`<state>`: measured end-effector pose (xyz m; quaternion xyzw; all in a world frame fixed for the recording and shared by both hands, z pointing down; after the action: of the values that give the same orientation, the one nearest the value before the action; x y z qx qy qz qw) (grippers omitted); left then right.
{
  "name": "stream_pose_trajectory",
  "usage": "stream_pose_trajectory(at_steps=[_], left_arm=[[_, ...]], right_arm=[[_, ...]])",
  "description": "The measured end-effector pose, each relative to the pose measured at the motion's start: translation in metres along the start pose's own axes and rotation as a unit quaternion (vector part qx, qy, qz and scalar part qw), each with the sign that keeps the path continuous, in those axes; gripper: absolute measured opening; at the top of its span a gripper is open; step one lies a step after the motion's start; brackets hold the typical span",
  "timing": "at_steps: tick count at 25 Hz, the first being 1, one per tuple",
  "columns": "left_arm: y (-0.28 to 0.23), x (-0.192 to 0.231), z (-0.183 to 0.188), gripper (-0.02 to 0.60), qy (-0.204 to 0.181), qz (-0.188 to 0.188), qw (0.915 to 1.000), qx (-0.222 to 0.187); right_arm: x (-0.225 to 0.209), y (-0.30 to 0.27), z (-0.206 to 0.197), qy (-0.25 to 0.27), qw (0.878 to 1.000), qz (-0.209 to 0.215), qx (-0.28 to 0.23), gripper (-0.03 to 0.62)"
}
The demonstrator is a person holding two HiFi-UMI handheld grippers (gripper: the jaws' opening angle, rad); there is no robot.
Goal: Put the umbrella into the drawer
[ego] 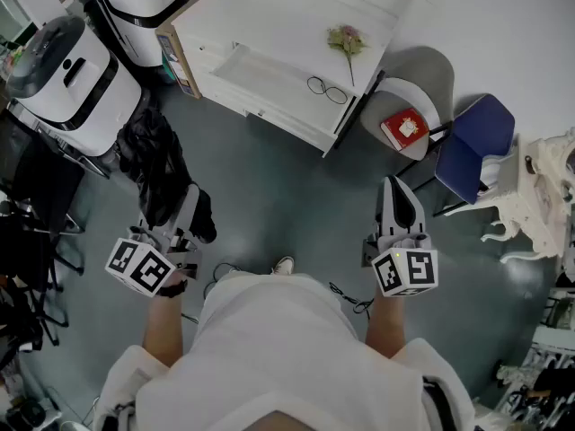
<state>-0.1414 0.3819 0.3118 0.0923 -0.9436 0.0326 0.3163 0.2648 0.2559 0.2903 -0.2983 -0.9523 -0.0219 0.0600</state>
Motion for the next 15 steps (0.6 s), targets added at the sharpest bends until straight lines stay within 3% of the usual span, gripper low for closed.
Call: stream_pose_trajectory(at_steps=[10, 15], left_arm=[[-0.005, -0.004, -0.009, 0.236, -0.005, 0.014, 0.9999, -0.005], [-0.011, -0.013, -0.016, 0.236, -0.014, 0.02, 0.9997, -0.006]], right_arm=[[-0.008, -0.012, -0.011, 0.005, 1.0, 0.027, -0.003, -0.003], [-0.012, -0.011, -0.019, -0.008, 0.998, 0.065, 0.001, 0.0]])
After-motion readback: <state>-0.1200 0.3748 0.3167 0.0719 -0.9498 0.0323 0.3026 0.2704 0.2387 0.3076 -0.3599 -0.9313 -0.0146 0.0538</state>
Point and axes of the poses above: the fingertips, and each gripper's own axes: y backward along the fingers, x to its left, z out of its top, the point moved 9 cm from there along y, backward along the fingers, and after that the axes turned 10 degrees about y, right-handed, at the moved point
